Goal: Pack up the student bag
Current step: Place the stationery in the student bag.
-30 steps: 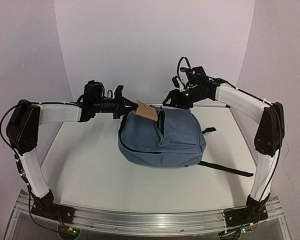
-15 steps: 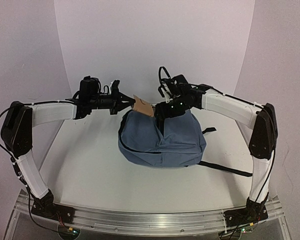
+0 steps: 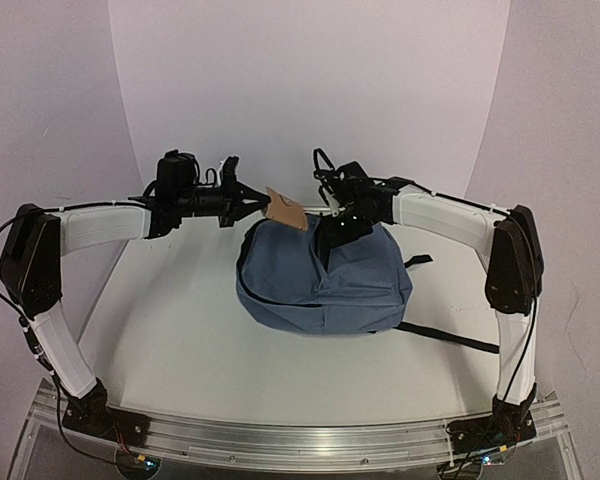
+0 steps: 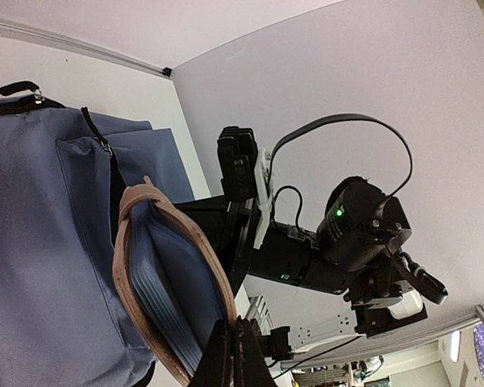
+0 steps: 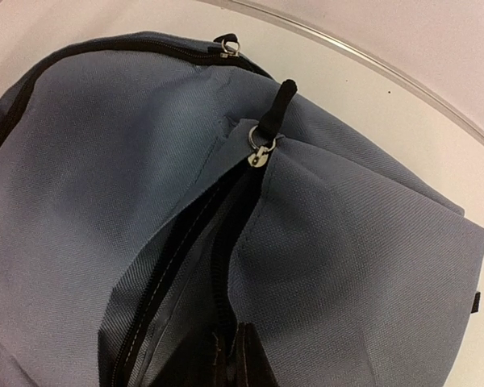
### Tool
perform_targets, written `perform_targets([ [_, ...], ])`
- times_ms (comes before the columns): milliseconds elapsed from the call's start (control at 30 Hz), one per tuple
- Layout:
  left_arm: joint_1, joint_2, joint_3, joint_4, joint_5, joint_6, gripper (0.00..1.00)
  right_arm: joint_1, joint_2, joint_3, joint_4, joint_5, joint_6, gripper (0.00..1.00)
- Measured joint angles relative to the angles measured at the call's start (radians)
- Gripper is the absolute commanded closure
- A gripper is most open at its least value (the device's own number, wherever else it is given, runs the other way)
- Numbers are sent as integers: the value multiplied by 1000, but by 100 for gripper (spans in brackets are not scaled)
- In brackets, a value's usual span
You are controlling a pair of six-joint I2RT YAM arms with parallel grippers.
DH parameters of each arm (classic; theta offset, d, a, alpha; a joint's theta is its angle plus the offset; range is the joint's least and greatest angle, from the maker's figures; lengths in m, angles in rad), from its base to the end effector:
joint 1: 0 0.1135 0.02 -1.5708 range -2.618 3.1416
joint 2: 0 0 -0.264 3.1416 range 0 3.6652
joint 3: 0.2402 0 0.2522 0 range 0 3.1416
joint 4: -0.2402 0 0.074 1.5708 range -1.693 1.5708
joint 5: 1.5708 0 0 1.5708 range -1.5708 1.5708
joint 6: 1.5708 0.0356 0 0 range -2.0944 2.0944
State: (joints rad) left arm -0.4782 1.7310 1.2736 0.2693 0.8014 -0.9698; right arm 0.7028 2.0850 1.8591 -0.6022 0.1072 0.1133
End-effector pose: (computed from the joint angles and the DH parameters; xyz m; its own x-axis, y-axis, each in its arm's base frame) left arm 0.3482 -0.2093 0.3013 -0.8746 -0.1929 -0.4447 0.3984 0.2366 -0.8862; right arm 0.3657 0.3048 0.2664 -0.6249 -0.3820 -0.6809 -0.5201 0.8541 -0.0019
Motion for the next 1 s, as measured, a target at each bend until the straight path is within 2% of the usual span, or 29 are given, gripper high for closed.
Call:
perform_targets([
  [300,-32,108,2,82,42,-18,100,-14,-9,15,-10,-49,30,100],
  [733,-58,405,84,305,89,-145,100,-39,-34,30,-24,-164,95,100],
  [1000,-108,427,244,303,118,-159,100,-48,-34,32,-26,-217,109,100],
])
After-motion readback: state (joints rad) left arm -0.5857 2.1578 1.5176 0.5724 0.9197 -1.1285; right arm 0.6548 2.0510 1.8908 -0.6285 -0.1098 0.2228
